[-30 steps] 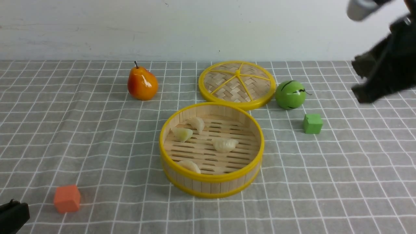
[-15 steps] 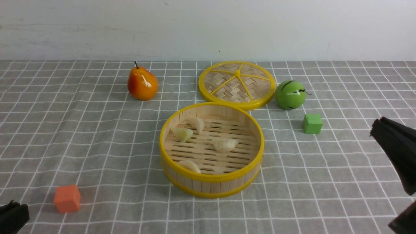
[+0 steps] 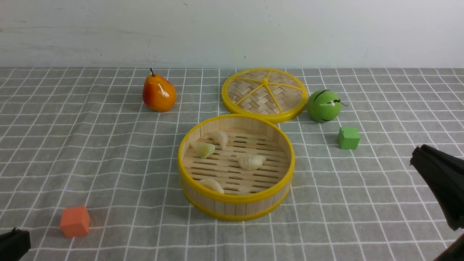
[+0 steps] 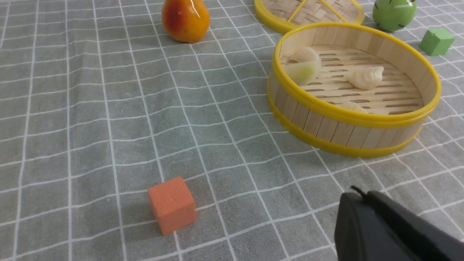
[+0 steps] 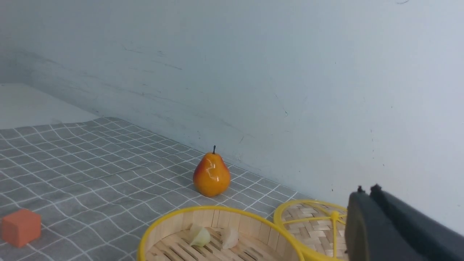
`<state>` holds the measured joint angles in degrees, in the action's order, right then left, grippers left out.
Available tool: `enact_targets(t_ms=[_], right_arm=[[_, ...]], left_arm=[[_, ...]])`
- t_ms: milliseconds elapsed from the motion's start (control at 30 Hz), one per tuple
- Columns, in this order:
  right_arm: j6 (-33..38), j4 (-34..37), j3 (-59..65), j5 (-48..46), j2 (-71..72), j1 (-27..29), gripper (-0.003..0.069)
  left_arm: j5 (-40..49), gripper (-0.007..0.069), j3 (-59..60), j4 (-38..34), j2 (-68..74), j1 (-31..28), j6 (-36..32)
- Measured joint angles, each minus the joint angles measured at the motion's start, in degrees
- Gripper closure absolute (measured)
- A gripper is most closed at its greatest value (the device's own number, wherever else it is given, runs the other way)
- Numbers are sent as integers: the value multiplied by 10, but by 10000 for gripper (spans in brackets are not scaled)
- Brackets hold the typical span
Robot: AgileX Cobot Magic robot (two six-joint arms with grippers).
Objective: Put the dumplings into the steamer on the table with the grey tablecloth.
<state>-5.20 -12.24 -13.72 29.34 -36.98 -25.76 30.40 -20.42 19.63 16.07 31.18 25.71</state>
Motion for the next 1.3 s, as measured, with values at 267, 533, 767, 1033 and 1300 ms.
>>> enact_targets(t_ms=[267,533,767,1033,1300], right_arm=[[0,-2,0,1,0,0,652],[0,-1,110,38,85,0,648],[0,43,153,-164,302,32,643],[-1,143,153,-349,375,168,639],[-22,161,153,-481,375,239,639]], left_arm=[[2,638,0,0,0,0,0],[2,638,0,0,0,0,0],[2,638,0,0,0,0,0],[2,638,0,0,1,0,0],[2,638,0,0,1,0,0]])
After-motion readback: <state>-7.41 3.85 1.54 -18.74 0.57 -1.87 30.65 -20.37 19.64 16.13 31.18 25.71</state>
